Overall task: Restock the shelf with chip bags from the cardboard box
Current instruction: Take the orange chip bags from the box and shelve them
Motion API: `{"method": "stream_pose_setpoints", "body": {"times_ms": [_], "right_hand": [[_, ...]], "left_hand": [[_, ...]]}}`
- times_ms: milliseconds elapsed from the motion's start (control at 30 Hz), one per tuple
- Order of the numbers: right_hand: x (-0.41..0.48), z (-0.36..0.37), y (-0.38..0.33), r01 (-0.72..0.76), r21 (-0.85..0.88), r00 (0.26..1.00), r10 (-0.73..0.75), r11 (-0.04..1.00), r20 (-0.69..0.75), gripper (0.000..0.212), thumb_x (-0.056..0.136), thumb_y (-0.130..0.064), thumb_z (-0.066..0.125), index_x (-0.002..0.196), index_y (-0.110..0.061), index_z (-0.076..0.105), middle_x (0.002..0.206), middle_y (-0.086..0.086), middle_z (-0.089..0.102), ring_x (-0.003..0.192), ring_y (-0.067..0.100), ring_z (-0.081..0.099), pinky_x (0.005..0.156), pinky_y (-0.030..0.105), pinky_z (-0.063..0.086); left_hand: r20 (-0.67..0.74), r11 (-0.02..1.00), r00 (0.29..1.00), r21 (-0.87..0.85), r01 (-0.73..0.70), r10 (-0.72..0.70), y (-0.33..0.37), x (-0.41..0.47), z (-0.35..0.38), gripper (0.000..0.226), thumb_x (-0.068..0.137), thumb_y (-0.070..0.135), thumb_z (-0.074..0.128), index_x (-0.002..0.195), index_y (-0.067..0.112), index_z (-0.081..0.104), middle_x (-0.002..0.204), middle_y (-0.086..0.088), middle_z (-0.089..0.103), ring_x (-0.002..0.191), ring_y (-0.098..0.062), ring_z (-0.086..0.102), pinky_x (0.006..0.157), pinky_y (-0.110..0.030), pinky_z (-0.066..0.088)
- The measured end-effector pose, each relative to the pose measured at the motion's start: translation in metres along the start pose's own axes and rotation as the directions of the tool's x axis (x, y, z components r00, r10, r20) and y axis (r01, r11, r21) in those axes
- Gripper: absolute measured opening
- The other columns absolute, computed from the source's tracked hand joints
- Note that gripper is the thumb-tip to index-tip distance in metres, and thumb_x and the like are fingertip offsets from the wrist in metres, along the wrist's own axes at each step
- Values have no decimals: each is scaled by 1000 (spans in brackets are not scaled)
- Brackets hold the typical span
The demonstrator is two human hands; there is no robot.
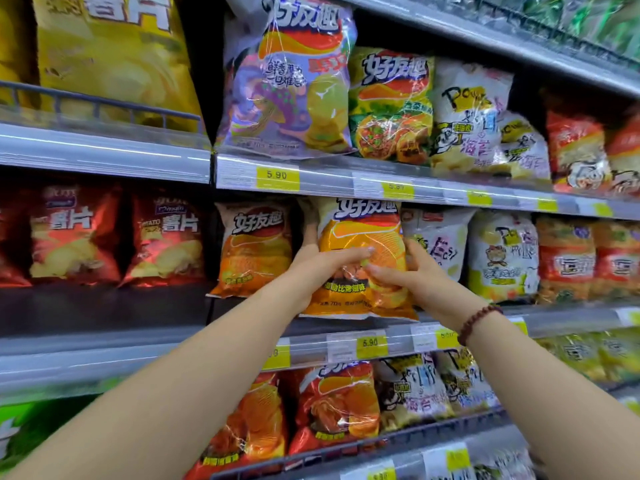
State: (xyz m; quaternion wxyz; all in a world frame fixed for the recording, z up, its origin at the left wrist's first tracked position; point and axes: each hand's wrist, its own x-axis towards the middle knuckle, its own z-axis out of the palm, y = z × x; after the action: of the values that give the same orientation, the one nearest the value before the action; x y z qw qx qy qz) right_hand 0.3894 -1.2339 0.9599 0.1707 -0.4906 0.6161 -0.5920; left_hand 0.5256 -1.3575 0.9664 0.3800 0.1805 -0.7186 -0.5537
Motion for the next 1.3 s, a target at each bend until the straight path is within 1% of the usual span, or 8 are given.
{"method": "stream_pose_setpoints", "body": {"times_ms": [167,467,567,767,833,933,1033,1300], "right_hand": [[17,-9,9,105,-6,994,-105,994,-30,109,65,-28,84,145,-47,13,130,-9,52,116,14,58,89,37,56],[42,-15,36,118,-39,993,-118,992,1,89,79,-5,73,142,-38,21,118,3,64,91,8,70,67,21,58],[40,-19,42,68,-17,997,-68,997,37,93,73,-10,76,145,-28,21,122,9,63,96,15,68,75,28,59],[31,-25,37,-30,-85,991,40,996,124,104,57,-37,82,142,-30,23,126,3,62,112,17,63,98,38,51],[29,-25,35,-64,-79,986,75,995,152,94,62,-33,80,139,-31,25,127,3,61,113,18,62,99,40,51],[27,-24,31,-95,-67,986,103,993,134,97,61,-31,80,141,-28,26,124,3,62,111,19,63,94,37,53],[24,-24,27,-105,-64,990,111,992,88,107,53,-36,85,143,-28,27,125,2,61,110,20,63,96,40,52],[-27,11,19,-75,-112,956,39,991,-290,45,83,-22,71,120,-9,49,92,-7,54,93,12,53,85,26,39]], "left_hand": [[-47,997,998,72,-39,43,-9,21,15,114,55,47,87,146,36,20,118,1,64,97,-16,66,95,-37,53],[-76,985,993,153,-79,91,-25,38,24,111,61,44,86,147,36,16,140,14,43,124,-9,46,98,-22,39],[-56,967,996,251,-48,64,-27,31,26,136,42,66,82,148,45,0,154,8,33,138,-17,38,113,-37,36],[85,949,992,308,62,-93,-18,19,18,127,62,53,82,149,44,-10,158,-2,27,127,-18,50,114,-44,33],[50,951,991,292,107,-127,-12,14,18,122,65,51,81,152,37,-3,151,-5,40,105,-12,59,113,-45,34],[-80,947,991,293,129,-110,-6,4,14,100,70,48,79,150,22,25,149,-6,42,132,-23,44,108,-39,35],[-104,944,989,300,135,-109,-12,-6,2,73,72,44,79,133,16,49,136,-7,51,120,-24,52,99,-37,49],[-160,958,987,281,58,-13,-18,-49,-36,41,74,36,79,105,17,60,109,-3,62,107,-21,60,96,-42,52]]}}
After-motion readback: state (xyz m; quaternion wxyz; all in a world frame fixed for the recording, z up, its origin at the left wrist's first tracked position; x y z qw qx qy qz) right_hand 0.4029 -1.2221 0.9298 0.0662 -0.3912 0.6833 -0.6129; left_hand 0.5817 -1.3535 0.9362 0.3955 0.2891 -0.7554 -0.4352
